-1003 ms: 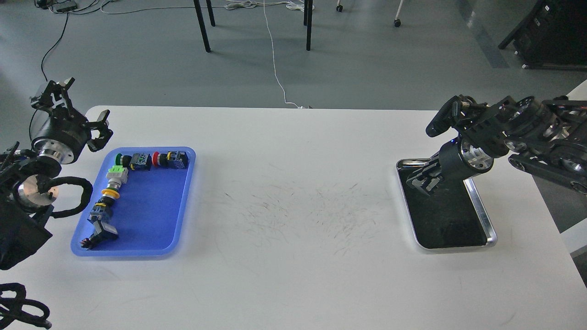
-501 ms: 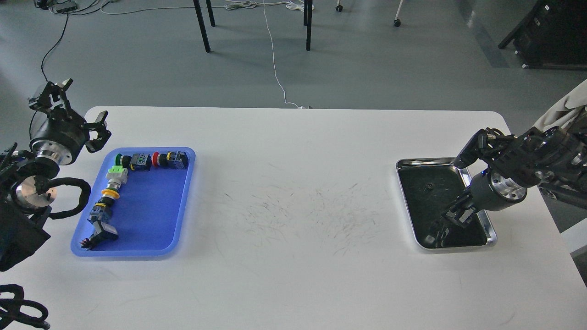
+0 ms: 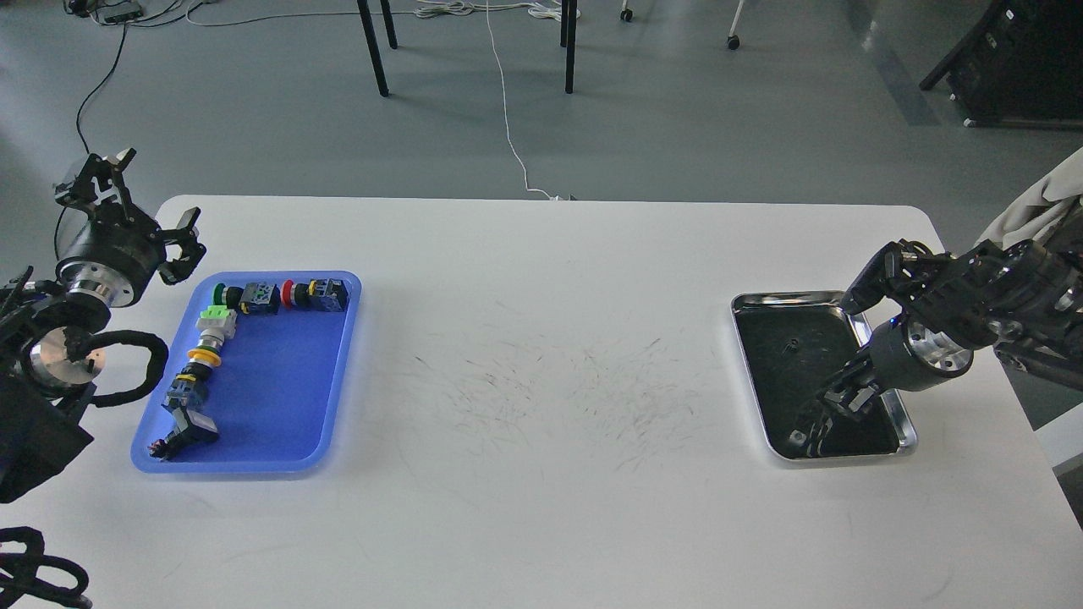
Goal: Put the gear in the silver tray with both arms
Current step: 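Carry the gear over the silver tray and lower it with the right gripper, then open the right gripper and withdraw the right arm from the silver tray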
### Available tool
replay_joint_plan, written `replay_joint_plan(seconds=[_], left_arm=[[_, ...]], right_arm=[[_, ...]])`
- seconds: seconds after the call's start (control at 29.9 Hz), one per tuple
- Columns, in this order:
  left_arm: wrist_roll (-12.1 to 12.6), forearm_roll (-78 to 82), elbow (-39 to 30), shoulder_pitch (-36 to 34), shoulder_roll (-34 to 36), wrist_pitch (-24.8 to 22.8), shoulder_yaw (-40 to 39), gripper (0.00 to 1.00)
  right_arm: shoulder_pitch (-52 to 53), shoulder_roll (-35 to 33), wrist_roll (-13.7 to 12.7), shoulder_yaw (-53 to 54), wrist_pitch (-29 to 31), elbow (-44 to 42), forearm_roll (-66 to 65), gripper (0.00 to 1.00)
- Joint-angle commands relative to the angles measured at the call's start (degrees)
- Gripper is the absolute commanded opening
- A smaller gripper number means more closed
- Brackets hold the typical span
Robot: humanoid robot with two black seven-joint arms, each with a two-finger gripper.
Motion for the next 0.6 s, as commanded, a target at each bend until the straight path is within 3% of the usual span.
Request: replay_joint_plan(seconds=[0.0, 0.17, 0.37, 0.57], left_arm=[[0.0, 0.0, 0.0, 0.0, 0.04, 0.0, 0.0, 0.98], [0.0, 0.0, 0.0, 0.44, 0.04, 0.0, 0.0, 0.98], [0.0, 0.35, 0.0, 0.44, 0.04, 0.0, 0.0, 0.98], [0.0, 0.35, -0.09, 0.44, 0.12, 0.0, 0.0, 0.98]], right_arm=[[-0.25, -0.05, 0.0, 0.29, -0.17, -0.01, 0.09, 0.47], [-0.25, 0.12, 0.0, 0.9, -0.18, -0.09, 0.7, 0.61], [-0.17, 0.03, 0.0, 4.59, 0.0, -1.68, 1.14, 0.69], [-0.34, 0.65, 0.0, 12.76, 0.62, -5.19, 11.06, 0.85]])
